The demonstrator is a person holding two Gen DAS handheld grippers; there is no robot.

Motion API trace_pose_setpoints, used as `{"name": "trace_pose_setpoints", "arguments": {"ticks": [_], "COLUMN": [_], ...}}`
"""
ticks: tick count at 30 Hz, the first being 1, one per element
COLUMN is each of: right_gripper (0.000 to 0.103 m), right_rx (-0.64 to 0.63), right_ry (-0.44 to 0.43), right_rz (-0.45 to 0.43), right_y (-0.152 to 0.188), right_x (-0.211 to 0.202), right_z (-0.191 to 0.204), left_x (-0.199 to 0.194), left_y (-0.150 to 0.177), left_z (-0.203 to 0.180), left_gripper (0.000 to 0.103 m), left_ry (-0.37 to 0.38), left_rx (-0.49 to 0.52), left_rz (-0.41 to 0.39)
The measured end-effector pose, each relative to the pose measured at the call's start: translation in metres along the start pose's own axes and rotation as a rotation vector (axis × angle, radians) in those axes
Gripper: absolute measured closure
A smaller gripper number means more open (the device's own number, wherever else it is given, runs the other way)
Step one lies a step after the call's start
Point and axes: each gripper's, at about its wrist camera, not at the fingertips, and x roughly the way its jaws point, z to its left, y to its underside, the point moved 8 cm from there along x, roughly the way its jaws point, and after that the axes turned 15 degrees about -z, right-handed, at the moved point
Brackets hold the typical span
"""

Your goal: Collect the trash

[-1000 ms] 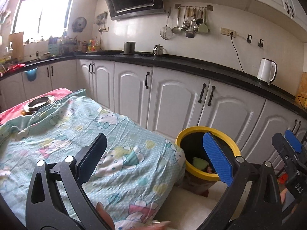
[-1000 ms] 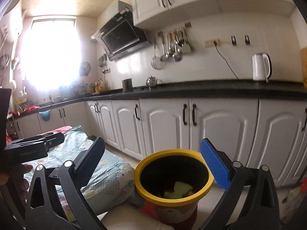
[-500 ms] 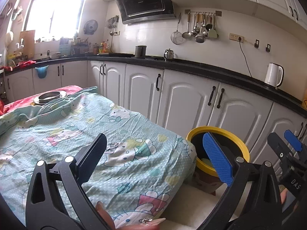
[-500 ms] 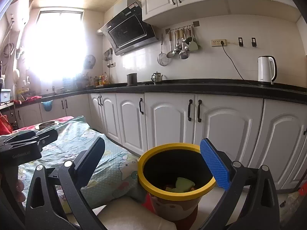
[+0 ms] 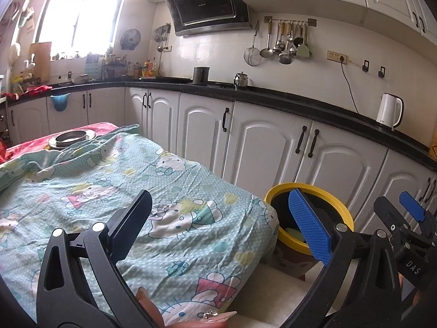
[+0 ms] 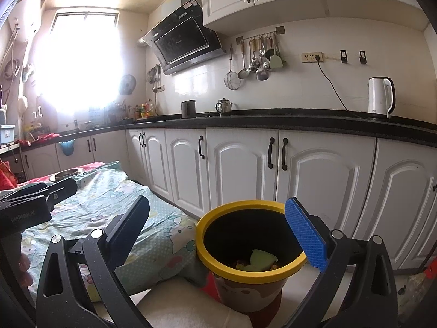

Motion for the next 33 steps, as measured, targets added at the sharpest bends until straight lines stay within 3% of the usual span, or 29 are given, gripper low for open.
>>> {"name": "trace_pose_setpoints", "arguments": {"ticks": [33], "right_gripper": [0.006], "right_rx": [0.003], "right_ry": [0.000], "right_rz": [0.005], "right_y": [0.0012], "right_x": [0.0011], "right_z": [0.0000], "left_x": [-0.0022], "left_y": [-0.0023], "left_z": [0.0007], "left_gripper": [0.011], "left_ry": [-0.001], "left_rx": [-0.007], "left_rz": [-0.003]}}
